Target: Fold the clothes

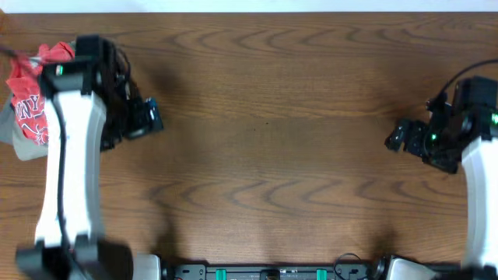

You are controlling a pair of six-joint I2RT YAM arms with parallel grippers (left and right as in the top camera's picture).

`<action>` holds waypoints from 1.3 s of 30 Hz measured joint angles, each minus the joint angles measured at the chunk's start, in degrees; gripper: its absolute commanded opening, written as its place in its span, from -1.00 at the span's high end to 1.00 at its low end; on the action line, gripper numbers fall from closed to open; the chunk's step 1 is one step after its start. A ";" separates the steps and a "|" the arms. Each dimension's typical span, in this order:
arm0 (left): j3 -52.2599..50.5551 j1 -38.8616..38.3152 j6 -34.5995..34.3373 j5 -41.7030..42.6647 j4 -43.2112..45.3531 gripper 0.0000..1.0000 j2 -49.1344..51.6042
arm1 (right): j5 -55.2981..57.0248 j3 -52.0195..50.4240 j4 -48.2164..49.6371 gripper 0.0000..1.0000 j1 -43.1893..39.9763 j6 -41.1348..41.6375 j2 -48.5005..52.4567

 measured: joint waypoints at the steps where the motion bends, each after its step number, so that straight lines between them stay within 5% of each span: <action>1: -2.73 -0.09 -0.02 -0.07 2.16 -0.96 -3.56 | -0.04 -1.70 1.33 -0.98 0.00 -0.07 -2.40; 10: -28.92 -4.46 -1.33 -0.15 28.65 -0.96 -44.81 | 0.68 -19.23 19.69 -0.98 0.00 -0.28 -31.39; 15: -32.83 -4.57 -1.62 -0.17 27.50 -0.96 -57.44 | 0.76 -21.46 16.83 -0.98 0.00 -0.28 -40.59; 23: -32.98 -4.57 -1.64 -0.17 26.18 -0.96 -67.25 | 0.87 -21.73 9.88 -0.99 0.00 -0.28 -43.56; 39: -32.98 -4.57 -1.64 -0.17 26.03 -0.96 -67.60 | 0.98 -21.84 6.45 -0.99 0.02 -0.28 -44.17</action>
